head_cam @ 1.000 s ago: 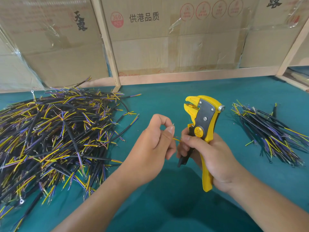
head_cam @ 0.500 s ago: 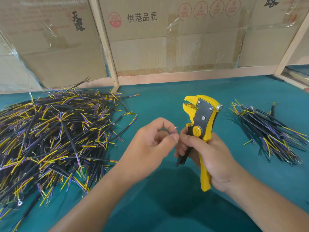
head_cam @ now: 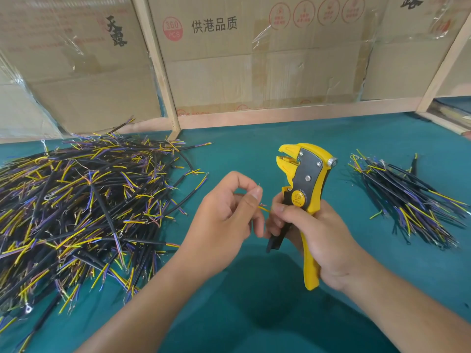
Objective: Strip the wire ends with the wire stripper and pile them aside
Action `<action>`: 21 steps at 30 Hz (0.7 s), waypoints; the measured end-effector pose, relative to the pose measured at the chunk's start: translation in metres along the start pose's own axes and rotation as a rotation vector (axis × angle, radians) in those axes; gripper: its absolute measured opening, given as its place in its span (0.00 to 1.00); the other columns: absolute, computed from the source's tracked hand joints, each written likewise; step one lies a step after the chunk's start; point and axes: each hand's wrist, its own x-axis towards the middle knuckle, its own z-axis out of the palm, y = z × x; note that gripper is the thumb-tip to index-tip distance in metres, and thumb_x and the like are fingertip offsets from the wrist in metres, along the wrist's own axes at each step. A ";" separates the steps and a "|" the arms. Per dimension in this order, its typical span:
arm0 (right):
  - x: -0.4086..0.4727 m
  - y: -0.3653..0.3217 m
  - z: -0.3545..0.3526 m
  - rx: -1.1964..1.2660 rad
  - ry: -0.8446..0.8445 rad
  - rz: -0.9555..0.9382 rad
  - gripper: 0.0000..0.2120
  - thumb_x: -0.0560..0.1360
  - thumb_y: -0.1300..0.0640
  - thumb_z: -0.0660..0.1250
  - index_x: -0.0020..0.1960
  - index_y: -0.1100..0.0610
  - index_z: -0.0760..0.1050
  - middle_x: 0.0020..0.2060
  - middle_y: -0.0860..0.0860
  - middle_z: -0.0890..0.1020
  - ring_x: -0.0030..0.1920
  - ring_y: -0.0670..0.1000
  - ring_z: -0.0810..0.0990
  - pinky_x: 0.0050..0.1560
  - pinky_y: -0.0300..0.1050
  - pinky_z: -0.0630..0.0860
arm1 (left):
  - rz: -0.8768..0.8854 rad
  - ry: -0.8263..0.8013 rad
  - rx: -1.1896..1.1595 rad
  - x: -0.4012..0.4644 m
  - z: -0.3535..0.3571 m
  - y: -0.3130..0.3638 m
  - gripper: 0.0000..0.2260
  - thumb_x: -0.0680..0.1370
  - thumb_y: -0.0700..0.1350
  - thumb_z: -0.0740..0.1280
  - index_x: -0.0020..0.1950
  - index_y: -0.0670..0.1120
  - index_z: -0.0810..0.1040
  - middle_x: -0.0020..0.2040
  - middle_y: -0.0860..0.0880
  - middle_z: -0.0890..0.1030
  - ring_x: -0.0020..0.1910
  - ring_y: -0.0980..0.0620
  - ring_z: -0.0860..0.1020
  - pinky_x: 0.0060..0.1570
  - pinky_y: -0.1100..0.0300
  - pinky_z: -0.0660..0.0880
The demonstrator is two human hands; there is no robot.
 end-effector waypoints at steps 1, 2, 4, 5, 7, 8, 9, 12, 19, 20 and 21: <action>0.000 0.000 0.000 0.002 -0.003 0.001 0.09 0.73 0.56 0.66 0.34 0.52 0.77 0.31 0.53 0.74 0.35 0.54 0.75 0.41 0.47 0.77 | -0.008 0.001 -0.017 0.000 0.000 0.000 0.08 0.84 0.47 0.60 0.45 0.49 0.69 0.27 0.47 0.78 0.20 0.56 0.62 0.23 0.67 0.62; 0.000 0.000 0.000 0.002 -0.007 0.002 0.09 0.73 0.56 0.66 0.34 0.52 0.77 0.31 0.53 0.74 0.35 0.54 0.75 0.41 0.47 0.77 | -0.018 0.002 -0.031 0.001 0.000 -0.001 0.08 0.85 0.45 0.58 0.46 0.48 0.68 0.27 0.47 0.77 0.20 0.55 0.62 0.23 0.67 0.61; -0.001 0.000 -0.001 0.003 -0.008 0.000 0.09 0.73 0.56 0.66 0.34 0.52 0.77 0.31 0.53 0.73 0.35 0.54 0.75 0.41 0.46 0.76 | -0.034 0.000 -0.052 0.001 0.000 -0.002 0.08 0.86 0.43 0.57 0.46 0.47 0.67 0.26 0.46 0.77 0.20 0.55 0.61 0.23 0.67 0.61; 0.000 0.000 -0.001 0.002 -0.006 -0.002 0.09 0.73 0.56 0.66 0.34 0.52 0.77 0.31 0.53 0.73 0.35 0.54 0.75 0.41 0.46 0.77 | -0.035 -0.004 -0.057 0.001 0.000 -0.002 0.08 0.85 0.44 0.57 0.46 0.47 0.67 0.26 0.46 0.77 0.20 0.55 0.61 0.23 0.67 0.61; 0.000 0.000 -0.001 0.000 0.003 0.000 0.08 0.73 0.56 0.66 0.35 0.52 0.77 0.31 0.53 0.74 0.35 0.54 0.75 0.42 0.49 0.77 | -0.027 -0.010 -0.045 0.001 0.001 -0.003 0.07 0.84 0.47 0.57 0.46 0.48 0.67 0.26 0.46 0.77 0.20 0.56 0.62 0.23 0.68 0.62; 0.000 0.000 -0.002 0.001 0.012 -0.004 0.07 0.73 0.55 0.67 0.36 0.52 0.78 0.31 0.52 0.74 0.35 0.54 0.75 0.42 0.50 0.77 | -0.022 -0.014 -0.033 0.000 0.002 -0.004 0.07 0.83 0.48 0.57 0.46 0.48 0.67 0.26 0.46 0.77 0.20 0.56 0.63 0.24 0.68 0.62; 0.000 0.000 -0.001 -0.003 0.021 -0.012 0.06 0.72 0.53 0.69 0.37 0.52 0.80 0.31 0.52 0.74 0.35 0.54 0.75 0.42 0.51 0.77 | -0.020 -0.019 -0.020 0.000 0.003 -0.005 0.07 0.82 0.49 0.57 0.47 0.49 0.67 0.26 0.47 0.77 0.20 0.57 0.63 0.24 0.69 0.62; -0.001 0.000 -0.002 -0.068 0.019 -0.054 0.11 0.68 0.44 0.72 0.41 0.52 0.82 0.31 0.51 0.77 0.35 0.54 0.77 0.40 0.49 0.77 | -0.033 -0.036 0.051 0.000 0.007 -0.007 0.07 0.81 0.53 0.56 0.45 0.53 0.67 0.27 0.48 0.78 0.21 0.55 0.65 0.25 0.67 0.63; -0.002 0.001 -0.002 -0.107 0.020 -0.075 0.08 0.73 0.52 0.71 0.42 0.56 0.81 0.32 0.56 0.80 0.36 0.63 0.79 0.40 0.47 0.75 | 0.008 -0.048 0.260 -0.005 0.011 -0.005 0.08 0.82 0.53 0.53 0.43 0.60 0.64 0.27 0.53 0.79 0.23 0.56 0.68 0.26 0.63 0.66; -0.002 0.001 -0.003 -0.121 0.023 -0.074 0.07 0.73 0.52 0.71 0.41 0.56 0.81 0.32 0.56 0.80 0.37 0.65 0.79 0.40 0.50 0.75 | 0.016 -0.044 0.288 -0.006 0.011 -0.005 0.08 0.83 0.52 0.53 0.43 0.60 0.64 0.28 0.53 0.79 0.23 0.57 0.68 0.26 0.63 0.66; -0.001 0.000 -0.003 -0.137 0.017 -0.079 0.07 0.73 0.52 0.70 0.41 0.55 0.81 0.32 0.57 0.80 0.38 0.67 0.79 0.40 0.51 0.75 | 0.021 -0.039 0.312 -0.006 0.011 -0.005 0.08 0.84 0.52 0.53 0.44 0.59 0.64 0.28 0.53 0.79 0.23 0.57 0.69 0.25 0.64 0.66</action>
